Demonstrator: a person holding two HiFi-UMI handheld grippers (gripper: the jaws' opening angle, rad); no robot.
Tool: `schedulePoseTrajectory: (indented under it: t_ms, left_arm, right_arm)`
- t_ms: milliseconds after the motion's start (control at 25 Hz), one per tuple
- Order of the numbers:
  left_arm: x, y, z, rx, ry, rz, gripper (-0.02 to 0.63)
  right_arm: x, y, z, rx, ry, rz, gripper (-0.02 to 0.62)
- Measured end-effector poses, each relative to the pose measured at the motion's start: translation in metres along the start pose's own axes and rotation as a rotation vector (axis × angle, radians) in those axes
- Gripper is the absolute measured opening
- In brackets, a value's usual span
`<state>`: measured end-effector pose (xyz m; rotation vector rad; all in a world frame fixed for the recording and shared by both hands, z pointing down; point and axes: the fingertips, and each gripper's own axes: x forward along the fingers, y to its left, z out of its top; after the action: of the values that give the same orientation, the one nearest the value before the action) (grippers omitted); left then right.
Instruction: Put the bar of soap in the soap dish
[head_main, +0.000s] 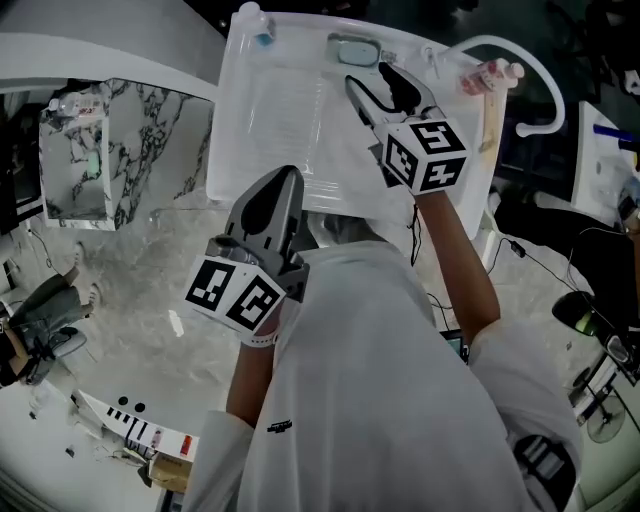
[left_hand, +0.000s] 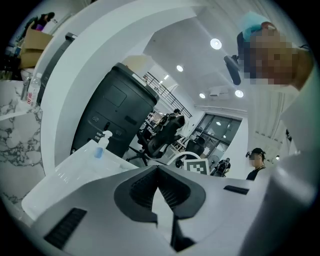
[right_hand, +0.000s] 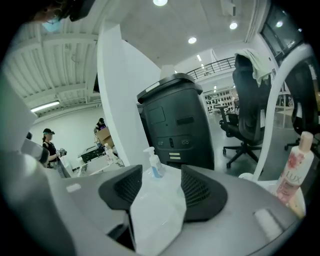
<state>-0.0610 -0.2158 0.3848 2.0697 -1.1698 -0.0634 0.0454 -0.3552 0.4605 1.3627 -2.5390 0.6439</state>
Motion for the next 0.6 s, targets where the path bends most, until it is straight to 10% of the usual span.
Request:
schedulePoseTrajectory:
  t_ms: [600]
  left_arm:
    - [-0.028,-0.016,0.009,0.051,-0.101,0.034,0.009]
  right_arm:
    - [-0.088,0.052,0.039,-0.091,-0.089,0.097,0.237]
